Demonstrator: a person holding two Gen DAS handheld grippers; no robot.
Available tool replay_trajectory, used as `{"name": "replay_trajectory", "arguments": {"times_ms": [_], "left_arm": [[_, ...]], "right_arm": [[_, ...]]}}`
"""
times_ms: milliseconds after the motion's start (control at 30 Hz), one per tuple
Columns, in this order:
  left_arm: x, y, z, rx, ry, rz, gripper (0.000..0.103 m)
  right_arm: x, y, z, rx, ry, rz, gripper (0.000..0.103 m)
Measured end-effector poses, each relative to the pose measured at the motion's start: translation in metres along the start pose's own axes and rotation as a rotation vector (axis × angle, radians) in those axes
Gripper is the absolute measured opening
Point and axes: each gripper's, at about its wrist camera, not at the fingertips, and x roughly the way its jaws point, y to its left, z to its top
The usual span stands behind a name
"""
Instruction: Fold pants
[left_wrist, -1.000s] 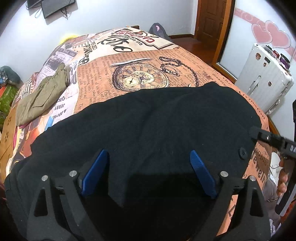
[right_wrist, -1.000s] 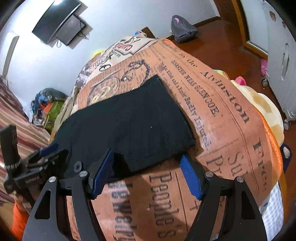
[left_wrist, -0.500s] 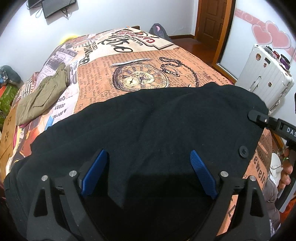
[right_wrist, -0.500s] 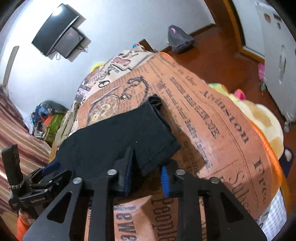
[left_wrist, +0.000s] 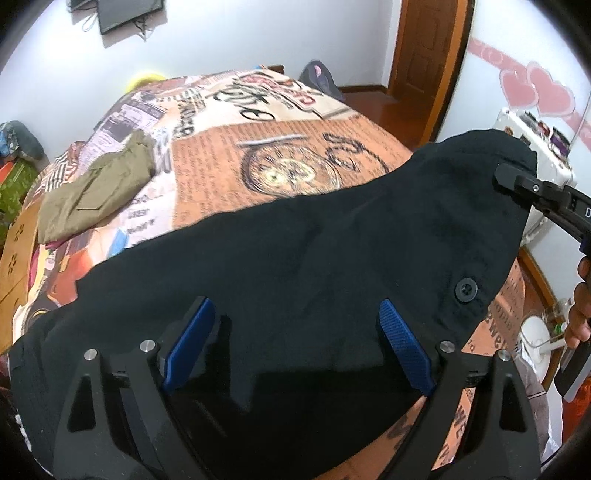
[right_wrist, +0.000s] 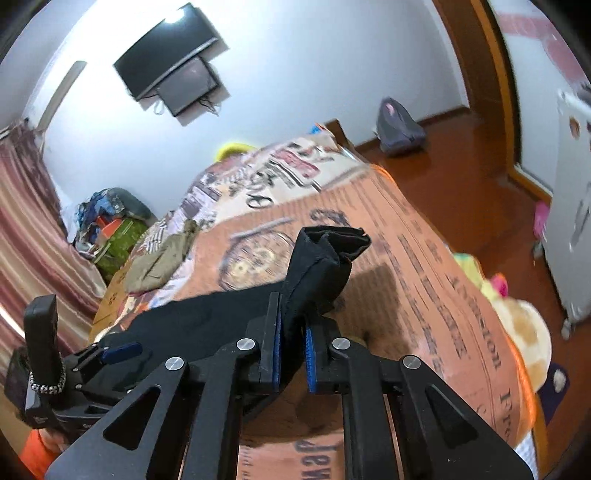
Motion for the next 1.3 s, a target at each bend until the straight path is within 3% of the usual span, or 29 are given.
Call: {"name": "replay_trajectory", "arguments": {"times_ms": [400, 567, 700, 933, 1067, 1133, 1300], "left_arm": [[-0.054, 0.068, -0.018, -0.128, -0.105, 0.032, 0.092], [-0.071, 0.101, -0.036, -0.188, -0.127, 0.062, 0.092], [-0.078, 0.131, -0.053, -0.254, -0.124, 0.085, 0.092], [-0.075, 0.154, -0.08, -0.314, -0.086, 0.107, 0.092], [-0.075, 0.154, -0.082, -0.316, -0.086, 0.105, 0.092], [-0.076, 0.152, -0.08, -0.319, -0.091, 0.093, 0.092], [-0.08, 0.142, -0.066, -0.305, -0.114, 0.068, 0.092]], "right_arm": [[-0.002, 0.095, 0.009, -0.229, -0.033, 0.11, 0.008], [0.015, 0.135, -0.007, -0.315, 0.022, 0.164, 0.008], [0.042, 0.161, -0.033, -0.351, 0.14, 0.225, 0.008], [0.09, 0.171, -0.097, -0.438, 0.348, 0.187, 0.01], [0.087, 0.172, -0.094, -0.445, 0.382, 0.203, 0.017], [0.081, 0.172, -0.091, -0.422, 0.404, 0.24, 0.03], [0.054, 0.175, -0.081, -0.469, 0.359, 0.252, 0.033]]}}
